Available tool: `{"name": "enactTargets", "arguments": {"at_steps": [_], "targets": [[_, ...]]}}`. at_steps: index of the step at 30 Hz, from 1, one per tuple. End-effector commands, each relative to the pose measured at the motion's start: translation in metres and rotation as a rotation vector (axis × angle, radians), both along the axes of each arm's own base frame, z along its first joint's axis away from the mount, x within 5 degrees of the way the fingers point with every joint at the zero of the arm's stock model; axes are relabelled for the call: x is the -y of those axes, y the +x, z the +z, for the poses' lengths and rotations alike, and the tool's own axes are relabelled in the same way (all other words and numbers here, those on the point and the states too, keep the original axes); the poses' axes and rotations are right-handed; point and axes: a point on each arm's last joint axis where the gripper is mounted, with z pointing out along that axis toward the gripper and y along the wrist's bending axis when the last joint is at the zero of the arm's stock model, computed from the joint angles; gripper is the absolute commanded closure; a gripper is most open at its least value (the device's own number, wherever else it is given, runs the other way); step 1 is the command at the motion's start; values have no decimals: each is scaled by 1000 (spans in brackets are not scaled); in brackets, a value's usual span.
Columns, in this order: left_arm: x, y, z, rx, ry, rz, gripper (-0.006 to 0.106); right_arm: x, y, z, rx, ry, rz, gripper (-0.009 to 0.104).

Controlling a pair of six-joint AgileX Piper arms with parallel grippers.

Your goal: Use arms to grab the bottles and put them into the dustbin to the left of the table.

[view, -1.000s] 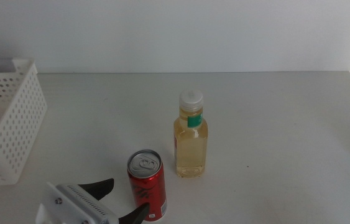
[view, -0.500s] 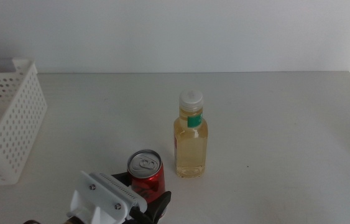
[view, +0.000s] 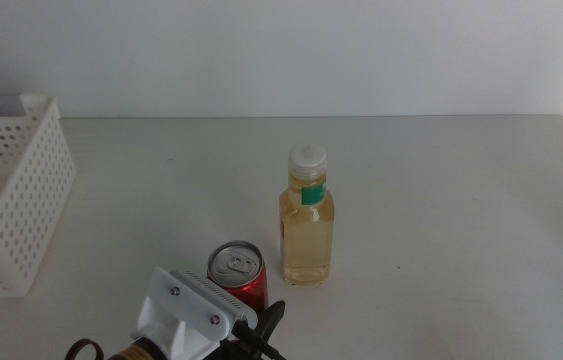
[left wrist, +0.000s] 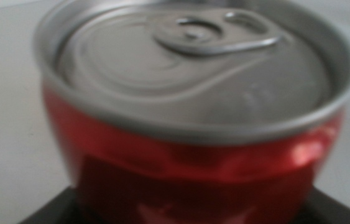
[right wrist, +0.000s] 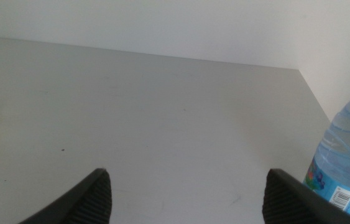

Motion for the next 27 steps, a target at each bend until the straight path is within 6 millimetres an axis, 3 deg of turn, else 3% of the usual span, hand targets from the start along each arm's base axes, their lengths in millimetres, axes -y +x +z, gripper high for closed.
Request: {"name": "enactTargets", "arguments": {"at_steps": [1, 6, 7, 18, 27], "targets": [[4, 4, 18, 99, -111, 0, 32, 1, -1, 11, 103, -11, -11, 33], [4, 4, 18, 102, -113, 1, 63, 1, -1, 11, 103, -11, -11, 33], [4, 4, 18, 86, -136, 6, 90, 1, -1, 11, 103, -11, -11, 33], [4, 4, 19, 29, -192, 22, 94, 1, -1, 11, 103, -11, -11, 33], [0, 1, 45, 17, -136, 29, 94, 1, -1, 11, 103, -11, -11, 33]]}}
